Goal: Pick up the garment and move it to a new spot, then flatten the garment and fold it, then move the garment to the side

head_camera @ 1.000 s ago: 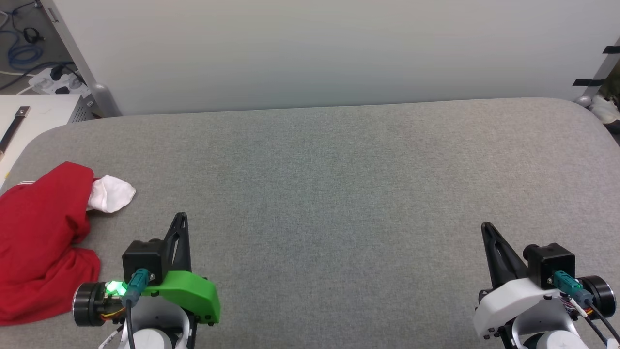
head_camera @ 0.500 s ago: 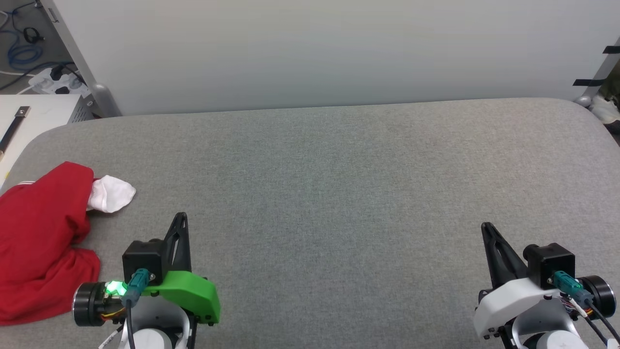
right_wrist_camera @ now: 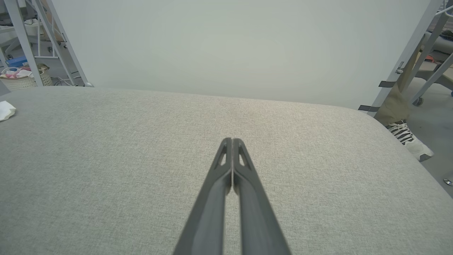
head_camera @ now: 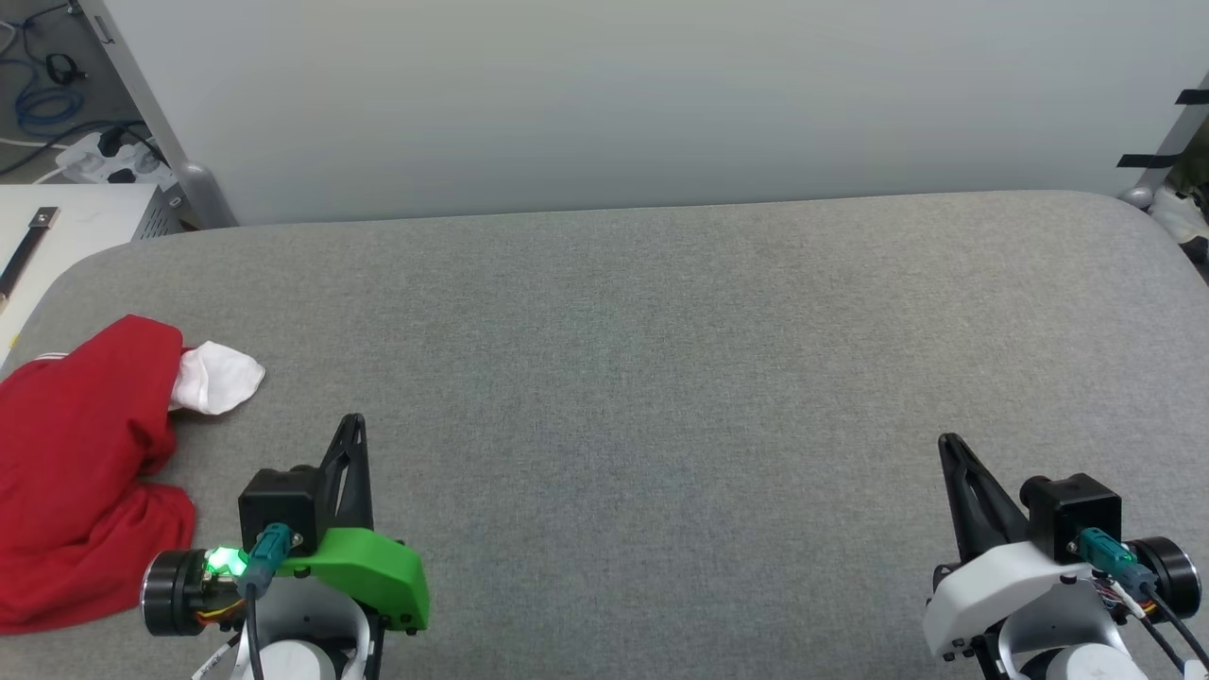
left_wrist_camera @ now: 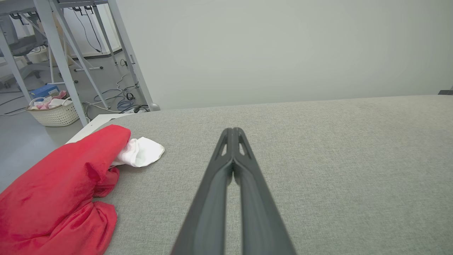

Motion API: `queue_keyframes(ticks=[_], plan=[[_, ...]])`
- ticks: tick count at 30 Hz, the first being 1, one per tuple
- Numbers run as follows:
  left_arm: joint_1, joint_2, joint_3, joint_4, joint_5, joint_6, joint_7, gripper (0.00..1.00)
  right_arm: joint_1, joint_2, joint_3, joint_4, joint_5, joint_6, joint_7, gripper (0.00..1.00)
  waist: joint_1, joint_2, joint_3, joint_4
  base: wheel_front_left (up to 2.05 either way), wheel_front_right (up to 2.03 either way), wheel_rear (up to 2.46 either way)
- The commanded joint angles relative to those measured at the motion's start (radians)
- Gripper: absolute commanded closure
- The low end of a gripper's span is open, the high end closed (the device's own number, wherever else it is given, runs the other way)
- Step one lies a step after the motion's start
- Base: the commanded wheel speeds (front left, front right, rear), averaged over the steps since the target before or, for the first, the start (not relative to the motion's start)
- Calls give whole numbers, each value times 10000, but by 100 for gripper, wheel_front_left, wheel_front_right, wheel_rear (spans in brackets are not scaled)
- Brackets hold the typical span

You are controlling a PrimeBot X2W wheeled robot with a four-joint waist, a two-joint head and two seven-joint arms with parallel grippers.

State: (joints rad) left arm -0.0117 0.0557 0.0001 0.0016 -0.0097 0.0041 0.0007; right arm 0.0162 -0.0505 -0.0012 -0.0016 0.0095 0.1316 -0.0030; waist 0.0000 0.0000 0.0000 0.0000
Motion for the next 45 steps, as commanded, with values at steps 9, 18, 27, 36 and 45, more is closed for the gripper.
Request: queue_keyframes(ticks=[9,18,27,36,45], plan=[[-14,0,-32,37,-70,-30,-96,0,-8,0,29,51,104,0,-88,0,0,0,-3,-4,0,0,0],[-15,-5,-68,110,-198,-102,-302,0,-42,0,63,192,522,-1,-294,0,0,0,-48,-21,0,0,0],[1,-9,-71,237,-304,-179,-490,0,-68,1,70,247,909,-2,-444,0,0,0,-110,-36,0,0,0],[20,-13,-76,404,-398,-261,-674,0,-57,1,33,159,1171,-2,-385,0,0,0,-165,-75,0,0,0],[0,-17,-89,620,-517,-347,-861,0,-36,1,15,26,1464,-3,-364,0,0,0,-196,-116,0,0,0]])
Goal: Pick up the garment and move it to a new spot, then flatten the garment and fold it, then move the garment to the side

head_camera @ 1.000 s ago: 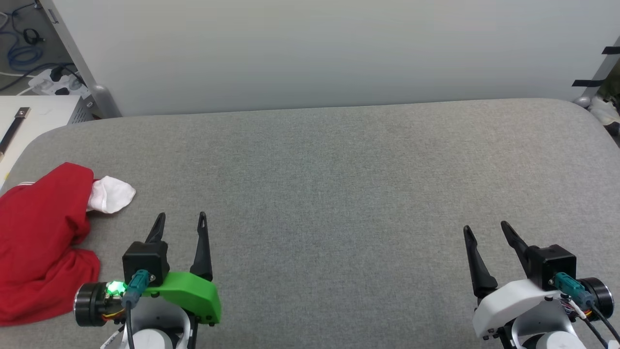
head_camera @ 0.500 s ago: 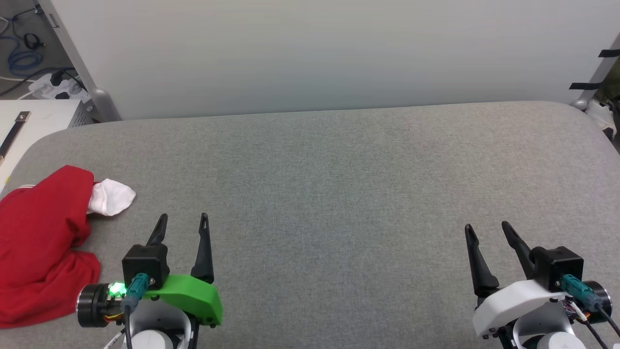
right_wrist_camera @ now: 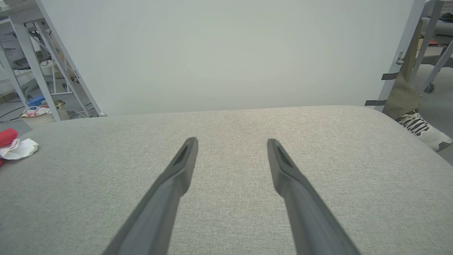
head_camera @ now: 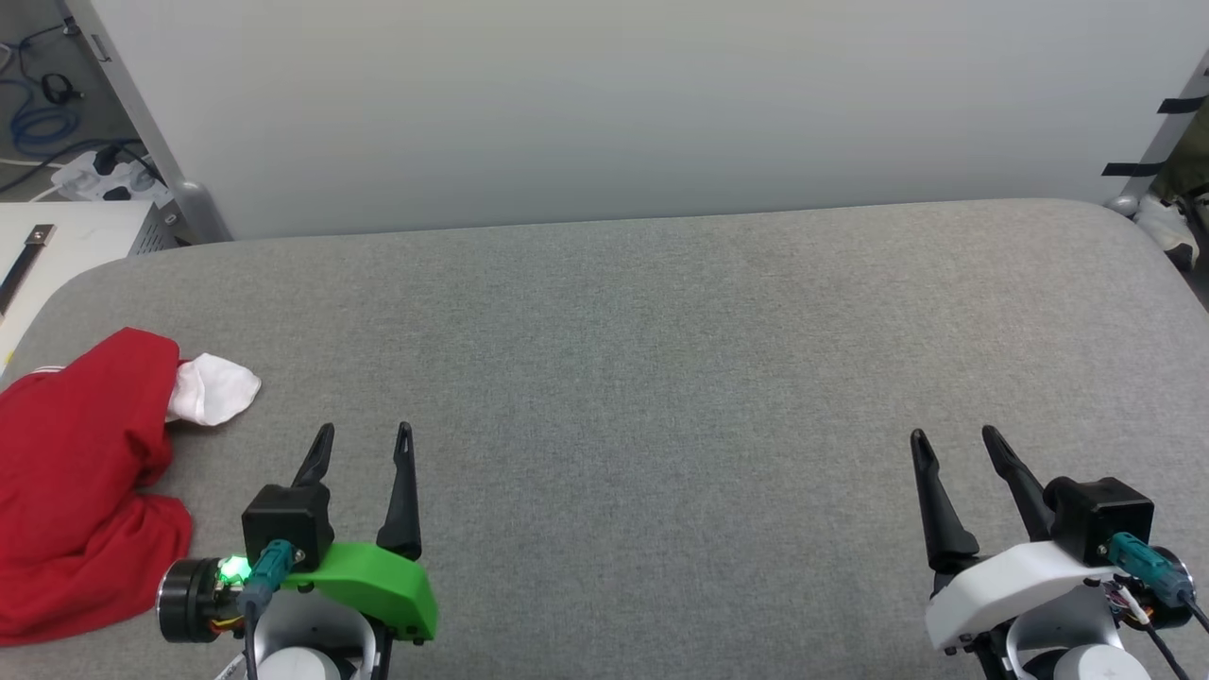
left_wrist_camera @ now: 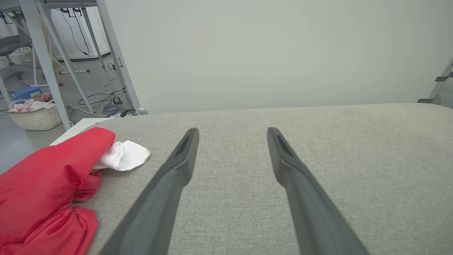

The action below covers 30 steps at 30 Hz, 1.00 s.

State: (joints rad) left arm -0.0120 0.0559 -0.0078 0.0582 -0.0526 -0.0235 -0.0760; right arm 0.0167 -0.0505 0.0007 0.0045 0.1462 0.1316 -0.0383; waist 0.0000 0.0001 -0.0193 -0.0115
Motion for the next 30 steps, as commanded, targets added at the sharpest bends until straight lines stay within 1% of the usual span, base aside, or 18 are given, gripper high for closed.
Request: queue_keyframes(ticks=[1,9,15,21,30], plan=[[-1,-19,-11,77,-98,-79,-113,0,-39,1,-4,-51,117,-3,-17,0,0,-1,-5,-2,0,0,0],[-94,-22,42,287,-139,-144,-278,0,-26,1,-16,-206,197,-4,-19,0,0,-1,21,104,0,0,0],[-190,-4,176,422,-172,-192,-402,0,-46,1,-21,-368,6,-4,45,0,0,-1,63,410,0,0,0],[-291,24,345,526,-236,-251,-525,0,-71,2,-63,-557,-86,-5,83,0,0,-1,139,951,0,0,0],[-432,50,583,664,-308,-340,-714,0,-200,2,48,-803,-326,-5,174,0,0,-1,231,1936,0,0,0]])
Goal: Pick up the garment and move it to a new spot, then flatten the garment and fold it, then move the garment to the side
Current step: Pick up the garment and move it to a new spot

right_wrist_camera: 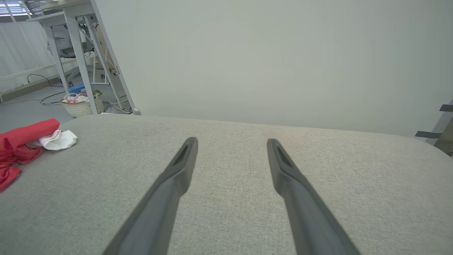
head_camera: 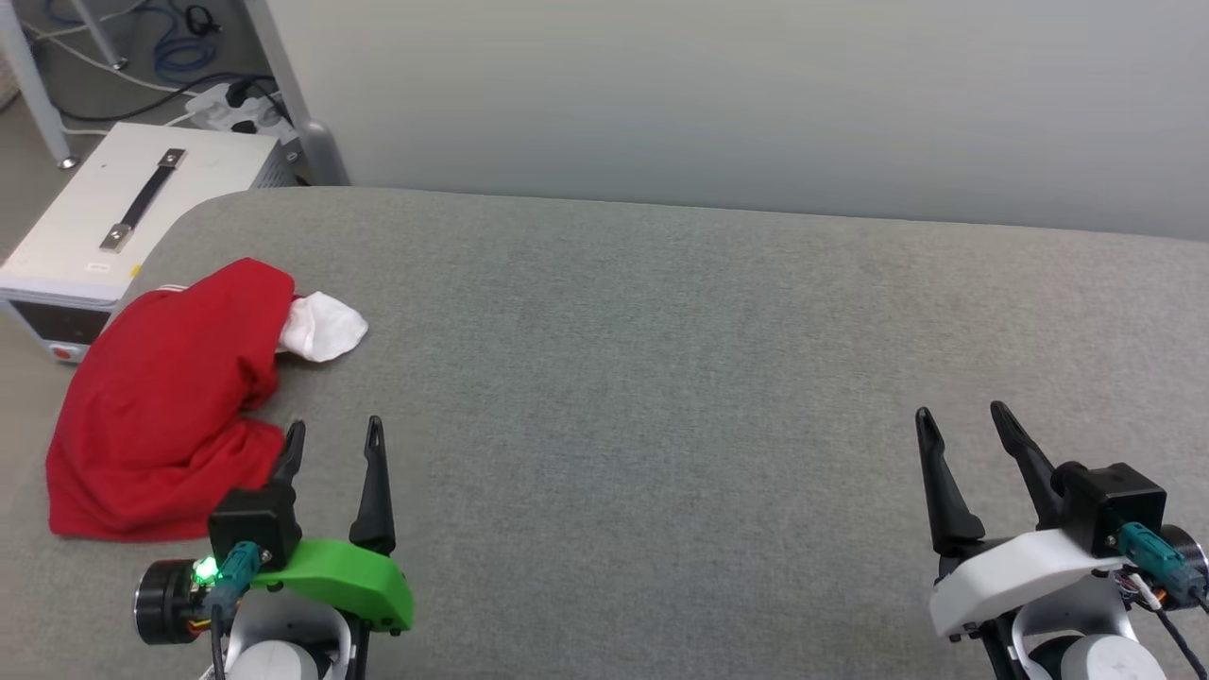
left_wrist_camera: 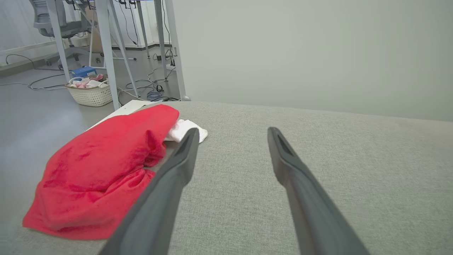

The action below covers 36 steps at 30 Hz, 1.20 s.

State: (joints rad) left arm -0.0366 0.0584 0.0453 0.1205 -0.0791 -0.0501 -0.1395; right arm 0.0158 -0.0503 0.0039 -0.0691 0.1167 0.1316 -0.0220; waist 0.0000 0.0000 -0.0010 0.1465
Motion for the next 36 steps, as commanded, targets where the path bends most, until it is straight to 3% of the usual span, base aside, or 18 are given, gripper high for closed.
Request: queue_keyframes(ticks=[1,25,36], plan=[[-190,20,75,54,-67,-80,-102,0,-208,0,42,-97,-61,-5,11,0,0,0,55,480,0,0,0],[-140,134,664,483,-181,-332,-639,0,-524,1,1081,-324,-476,-7,-119,0,0,0,-116,3233,0,0,0],[-213,157,892,710,-305,-471,-868,0,-634,1,1318,-423,-419,-8,-121,0,0,0,-27,4042,0,0,0]])
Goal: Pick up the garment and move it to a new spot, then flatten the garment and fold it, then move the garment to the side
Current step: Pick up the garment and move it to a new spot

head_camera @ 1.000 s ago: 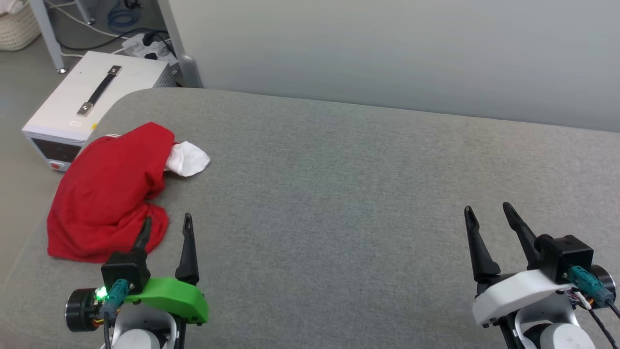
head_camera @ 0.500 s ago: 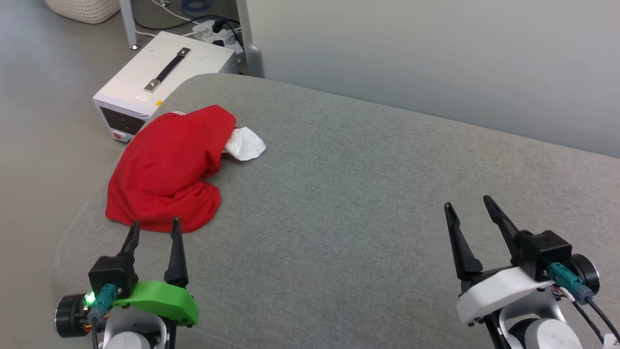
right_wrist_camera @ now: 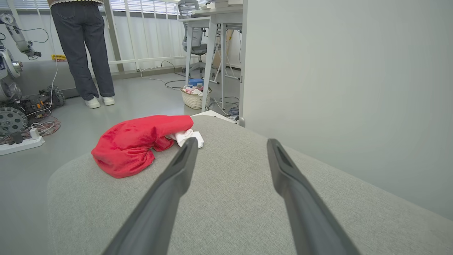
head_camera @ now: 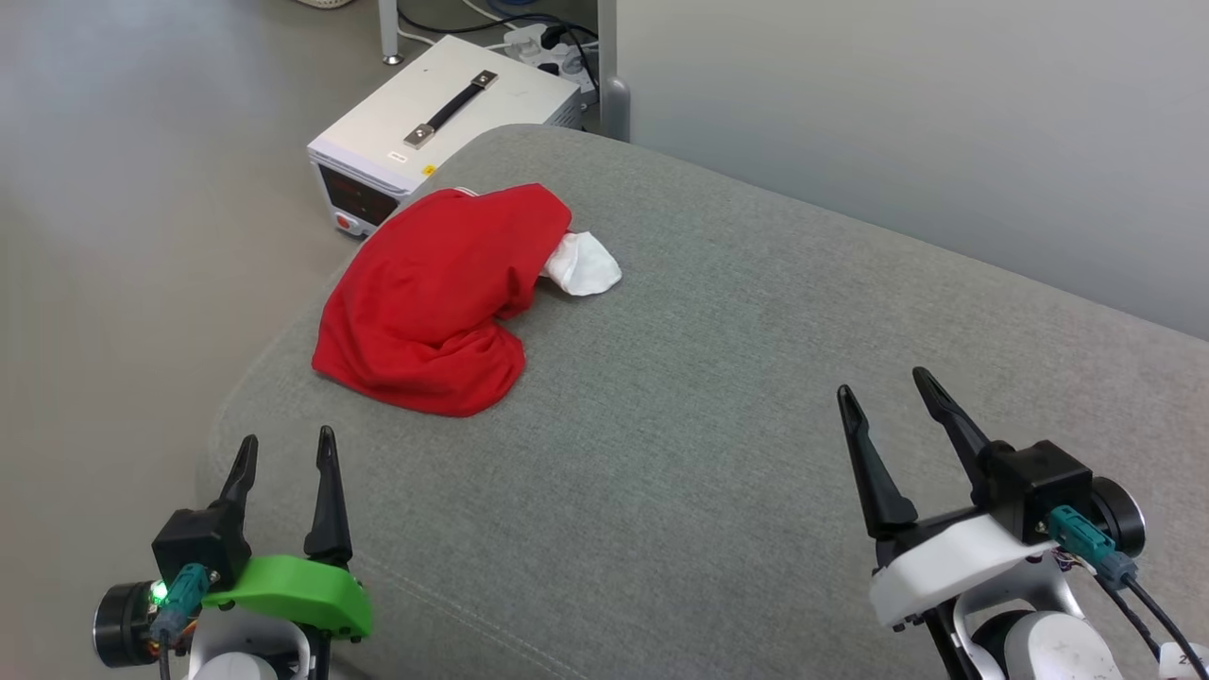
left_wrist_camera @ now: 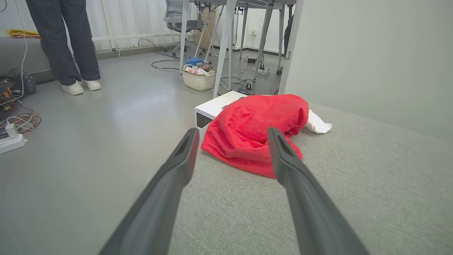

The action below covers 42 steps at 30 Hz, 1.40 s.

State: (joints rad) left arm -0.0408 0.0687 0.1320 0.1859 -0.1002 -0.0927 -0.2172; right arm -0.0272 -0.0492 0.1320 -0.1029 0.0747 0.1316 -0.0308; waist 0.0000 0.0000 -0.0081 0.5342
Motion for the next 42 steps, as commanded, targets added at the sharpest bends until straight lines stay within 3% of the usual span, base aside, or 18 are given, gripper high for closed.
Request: queue_keyframes(ticks=[1,17,27,33,42], plan=[[-178,51,45,72,-107,-55,-110,0,-214,-11,56,-100,-4,-8,-25,0,0,0,59,211,0,0,0],[-498,13,352,391,-173,-211,-440,0,-423,-10,244,-426,68,-9,31,0,0,0,278,844,0,0,0],[-1443,197,461,728,-235,-254,-446,0,-704,-10,210,-652,-59,-9,261,0,0,0,806,408,0,0,0],[-2868,567,466,1766,-759,-320,-327,0,-1097,-112,266,-952,-263,-9,579,0,0,0,1632,-156,0,0,0],[-5625,1839,-357,3671,-2406,-375,674,0,-1609,-387,297,-1373,-390,-9,940,0,0,0,2953,-1069,0,0,0]])
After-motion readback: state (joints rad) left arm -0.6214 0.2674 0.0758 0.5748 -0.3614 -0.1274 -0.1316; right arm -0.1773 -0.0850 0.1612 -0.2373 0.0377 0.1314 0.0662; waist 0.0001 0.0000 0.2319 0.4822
